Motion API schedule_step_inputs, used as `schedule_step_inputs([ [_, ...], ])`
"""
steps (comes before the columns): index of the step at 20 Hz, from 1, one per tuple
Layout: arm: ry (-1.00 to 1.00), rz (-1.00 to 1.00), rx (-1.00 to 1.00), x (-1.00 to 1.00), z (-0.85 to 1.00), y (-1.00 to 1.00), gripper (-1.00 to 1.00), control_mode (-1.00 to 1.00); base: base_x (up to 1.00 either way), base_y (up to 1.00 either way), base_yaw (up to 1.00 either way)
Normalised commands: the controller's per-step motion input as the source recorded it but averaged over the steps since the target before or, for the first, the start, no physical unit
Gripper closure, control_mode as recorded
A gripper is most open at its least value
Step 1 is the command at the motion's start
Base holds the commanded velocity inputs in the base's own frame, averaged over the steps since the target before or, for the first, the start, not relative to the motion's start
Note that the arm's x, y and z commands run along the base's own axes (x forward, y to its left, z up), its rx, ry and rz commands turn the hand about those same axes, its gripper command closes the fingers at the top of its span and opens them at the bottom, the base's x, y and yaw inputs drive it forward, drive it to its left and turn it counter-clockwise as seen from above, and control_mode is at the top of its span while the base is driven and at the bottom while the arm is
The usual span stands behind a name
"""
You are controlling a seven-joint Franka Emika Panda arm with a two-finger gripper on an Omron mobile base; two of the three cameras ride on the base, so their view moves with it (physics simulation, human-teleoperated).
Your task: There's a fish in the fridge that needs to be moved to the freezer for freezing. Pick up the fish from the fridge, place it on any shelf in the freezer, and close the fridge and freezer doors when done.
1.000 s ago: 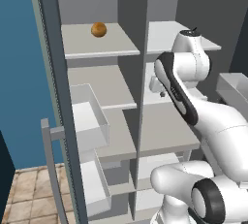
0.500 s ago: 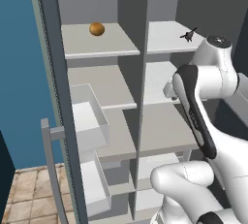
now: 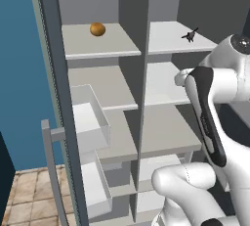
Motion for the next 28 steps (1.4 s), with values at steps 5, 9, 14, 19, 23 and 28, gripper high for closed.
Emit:
schedule_step_inputs([
  [5, -0.12, -0.09, 0.06, 0.19, 0.60, -0.42, -1.00, -1.00, 0.00, 0.00, 0.00],
  [9, -0.11, -0.13, 0.04, 0.44, 0.44, -0.19, -1.00, -1.00, 0.00, 0.00, 0.00],
  [14, -0.07, -0.14, 0.00, 0.53, 0.35, -0.08, -1.00, -1.00, 0.00, 0.00, 0.00],
  [19, 0.00, -0.09, 0.00, 0.55, 0.05, -0.30, -1.00, -1.00, 0.00, 0.00, 0.00],
  [23, -0.02, -0.01, 0.00, 0.52, -0.01, -0.41, -1.00, -1.00, 0.00, 0.00, 0.00],
  [28, -0.09, 0.00, 0.00, 0.64, -0.01, -0.20, -1.00, -1.00, 0.00, 0.00, 0.00],
])
